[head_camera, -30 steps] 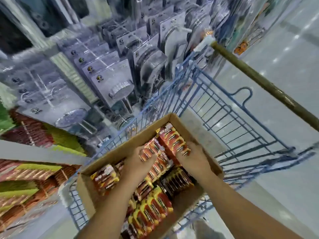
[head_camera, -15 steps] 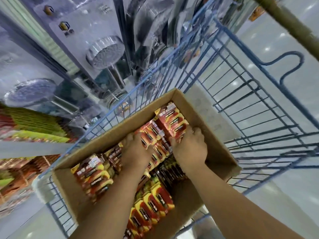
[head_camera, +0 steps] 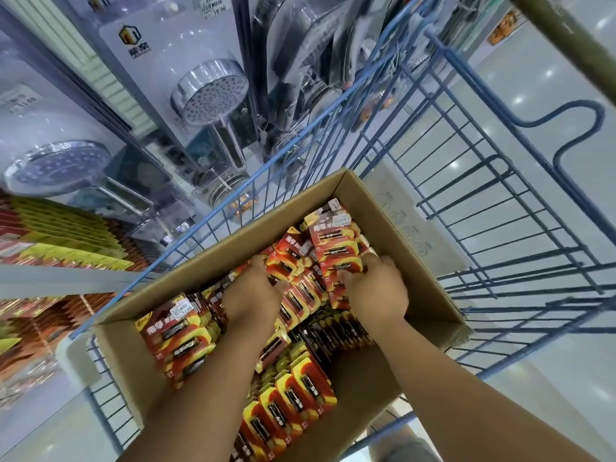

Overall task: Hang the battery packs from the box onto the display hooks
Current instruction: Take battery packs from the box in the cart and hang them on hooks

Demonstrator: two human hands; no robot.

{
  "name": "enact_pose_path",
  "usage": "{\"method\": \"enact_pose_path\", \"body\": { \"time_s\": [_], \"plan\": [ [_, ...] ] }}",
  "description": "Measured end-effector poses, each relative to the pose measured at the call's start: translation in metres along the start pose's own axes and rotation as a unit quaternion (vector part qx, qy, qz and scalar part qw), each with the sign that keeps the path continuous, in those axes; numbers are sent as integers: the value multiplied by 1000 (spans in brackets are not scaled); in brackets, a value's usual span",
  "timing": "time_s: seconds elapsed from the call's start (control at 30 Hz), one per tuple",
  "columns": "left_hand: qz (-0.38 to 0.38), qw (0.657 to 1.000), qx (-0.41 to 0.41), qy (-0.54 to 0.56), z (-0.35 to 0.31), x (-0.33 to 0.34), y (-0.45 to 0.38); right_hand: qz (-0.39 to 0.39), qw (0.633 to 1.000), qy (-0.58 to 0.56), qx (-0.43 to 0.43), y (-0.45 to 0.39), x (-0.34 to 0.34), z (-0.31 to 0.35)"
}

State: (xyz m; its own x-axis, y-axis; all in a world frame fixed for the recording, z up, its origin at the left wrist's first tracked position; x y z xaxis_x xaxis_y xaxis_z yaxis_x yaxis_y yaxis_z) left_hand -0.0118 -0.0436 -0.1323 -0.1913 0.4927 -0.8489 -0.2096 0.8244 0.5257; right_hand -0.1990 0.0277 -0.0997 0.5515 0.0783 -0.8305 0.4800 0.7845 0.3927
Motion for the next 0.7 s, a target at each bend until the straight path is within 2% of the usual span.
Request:
{"method": "enact_pose_path", "body": {
  "time_s": [0.07,0.17,0.27,0.33,0.5,0.57,0.63,0.7],
  "plan": [
    [71,994,-14,79,5,3,-4,10,998,-62,4,0,-2,-2],
    [213,938,-52,270,14,0,1,40,986,-160,20,3,-10,-3],
    [273,889,-55,363,22,-13,22,98,931,-350,40,12,-25,0],
    [274,870,-59,405,30,-26,38,139,899,-414,41,22,-38,2],
    [245,816,-68,519,51,-73,87,200,858,-472,-20,53,-79,27],
    [213,798,-47,561,62,-97,111,213,840,-496,-54,69,-98,44],
    [164,797,-29,581,77,-120,139,218,823,-515,-99,87,-114,62],
    [123,783,-24,609,96,-141,170,220,819,-512,-137,109,-128,81]
  ]
}}
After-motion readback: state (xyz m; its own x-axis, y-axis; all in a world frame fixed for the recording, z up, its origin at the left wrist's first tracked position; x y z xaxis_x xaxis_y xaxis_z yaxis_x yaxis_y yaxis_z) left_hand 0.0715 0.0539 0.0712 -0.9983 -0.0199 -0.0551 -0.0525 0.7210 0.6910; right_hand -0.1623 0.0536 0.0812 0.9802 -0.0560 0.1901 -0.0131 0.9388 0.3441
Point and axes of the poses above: each hand's wrist, its own y-axis away from the middle knuckle, its own x-axis out of the palm, z = x × y, the point moved 3 cm from there along -y, towards the middle knuckle, and after that the axes turned 13 degrees about -x, right-handed, at the moved point
